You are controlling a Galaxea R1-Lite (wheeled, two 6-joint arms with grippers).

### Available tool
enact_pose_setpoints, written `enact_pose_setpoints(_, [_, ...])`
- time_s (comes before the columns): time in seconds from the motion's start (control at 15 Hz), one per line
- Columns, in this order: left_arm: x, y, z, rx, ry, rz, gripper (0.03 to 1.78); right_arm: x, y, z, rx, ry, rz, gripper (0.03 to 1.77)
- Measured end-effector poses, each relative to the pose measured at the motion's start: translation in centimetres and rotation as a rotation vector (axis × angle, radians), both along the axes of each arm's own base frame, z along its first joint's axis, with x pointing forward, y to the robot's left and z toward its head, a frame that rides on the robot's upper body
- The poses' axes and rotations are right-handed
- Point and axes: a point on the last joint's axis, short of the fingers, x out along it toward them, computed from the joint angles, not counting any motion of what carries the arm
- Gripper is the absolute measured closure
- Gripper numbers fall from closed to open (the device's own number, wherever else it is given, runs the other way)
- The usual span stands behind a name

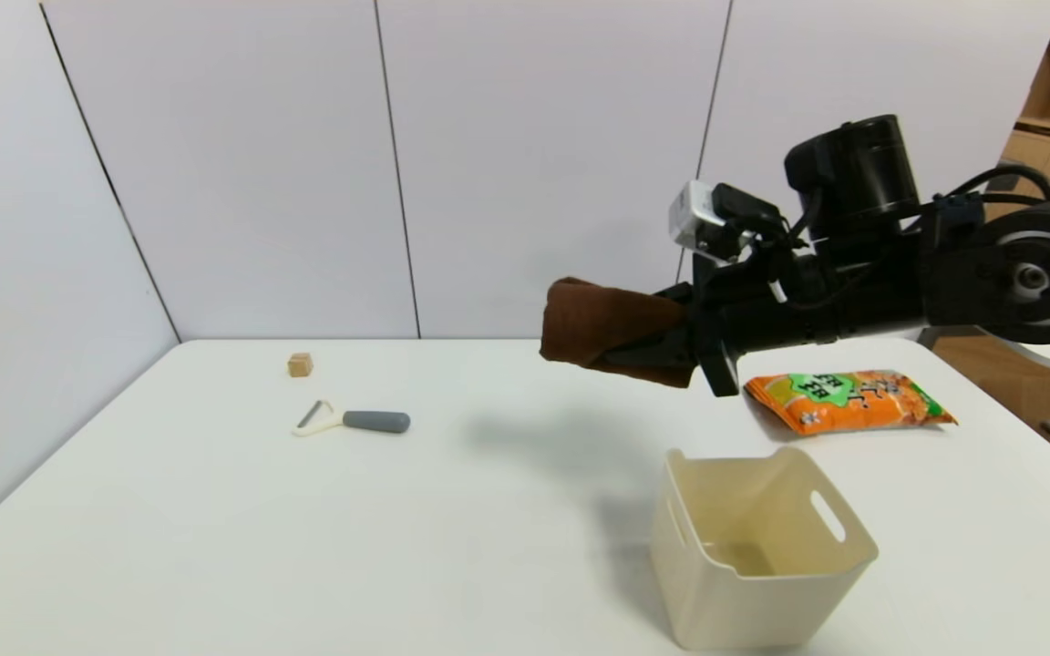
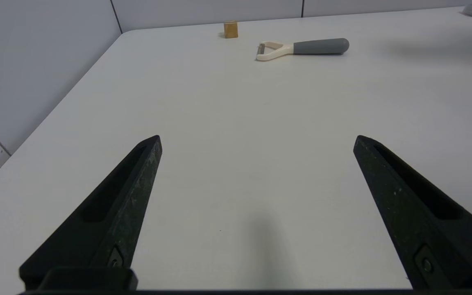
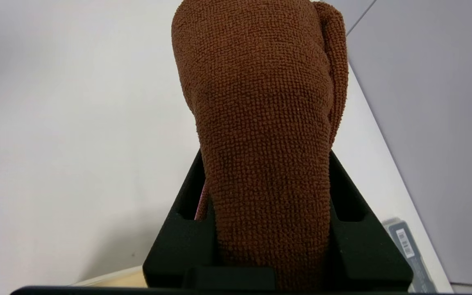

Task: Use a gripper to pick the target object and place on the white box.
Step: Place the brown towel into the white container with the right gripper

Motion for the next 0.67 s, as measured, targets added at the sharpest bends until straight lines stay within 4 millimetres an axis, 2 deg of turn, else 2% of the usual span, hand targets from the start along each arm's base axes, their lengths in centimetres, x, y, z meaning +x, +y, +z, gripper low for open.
enact_pose_setpoints(0.27, [0.0, 0.0, 0.0, 0.0, 0.0, 0.0, 0.12, -2.6, -2.3, 0.1, 0.03, 0.056, -0.026, 1.19])
enact_pose_setpoints(0.67, [0.0, 0.0, 0.0, 0.0, 0.0, 0.0, 0.12, -4.9, -5.8, -2.5, 0.095, 0.181, 0.038, 1.19])
